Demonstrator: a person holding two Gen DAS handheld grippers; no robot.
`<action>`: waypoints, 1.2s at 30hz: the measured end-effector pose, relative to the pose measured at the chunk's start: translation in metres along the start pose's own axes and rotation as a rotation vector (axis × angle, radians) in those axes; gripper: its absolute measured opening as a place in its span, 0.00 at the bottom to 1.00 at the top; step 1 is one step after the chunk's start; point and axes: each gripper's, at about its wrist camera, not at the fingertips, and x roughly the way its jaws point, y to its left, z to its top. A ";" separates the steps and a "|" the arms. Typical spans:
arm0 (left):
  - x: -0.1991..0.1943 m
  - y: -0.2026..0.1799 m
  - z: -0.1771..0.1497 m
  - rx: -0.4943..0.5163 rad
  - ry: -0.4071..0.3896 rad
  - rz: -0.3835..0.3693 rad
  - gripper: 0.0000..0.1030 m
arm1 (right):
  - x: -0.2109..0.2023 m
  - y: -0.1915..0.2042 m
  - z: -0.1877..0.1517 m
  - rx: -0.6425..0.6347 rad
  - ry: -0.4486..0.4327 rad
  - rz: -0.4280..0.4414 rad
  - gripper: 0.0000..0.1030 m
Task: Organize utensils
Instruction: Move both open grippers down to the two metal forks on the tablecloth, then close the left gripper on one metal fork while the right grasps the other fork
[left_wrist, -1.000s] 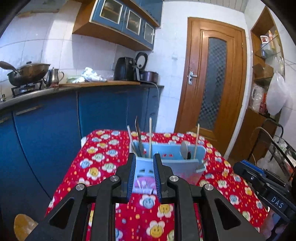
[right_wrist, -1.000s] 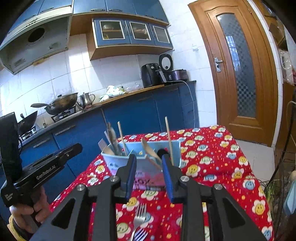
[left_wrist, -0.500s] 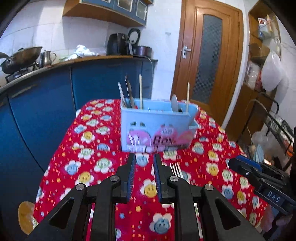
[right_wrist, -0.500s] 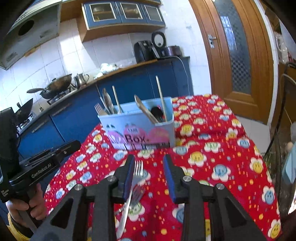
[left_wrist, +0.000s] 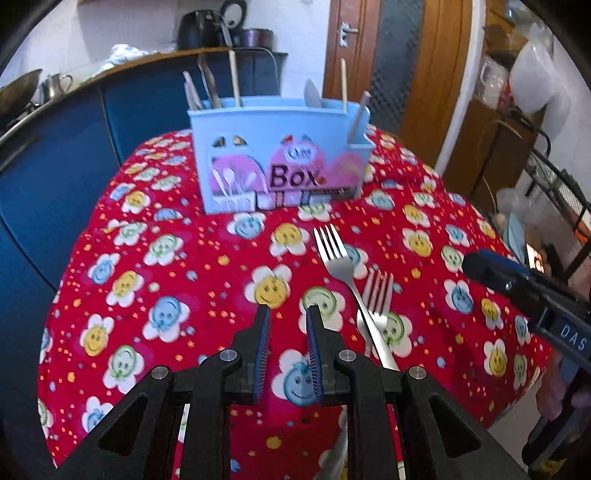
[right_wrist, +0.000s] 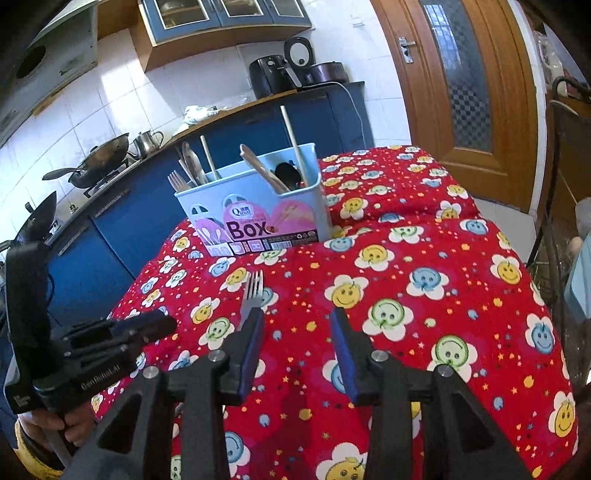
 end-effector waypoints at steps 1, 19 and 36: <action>0.001 -0.002 0.000 0.005 0.009 -0.006 0.19 | 0.000 -0.002 -0.001 0.004 0.002 0.000 0.40; 0.047 -0.008 0.022 -0.128 0.138 -0.194 0.19 | 0.001 -0.025 -0.009 0.058 0.017 -0.011 0.41; 0.072 -0.012 0.043 -0.198 0.179 -0.229 0.12 | 0.004 -0.031 -0.011 0.076 0.021 -0.004 0.41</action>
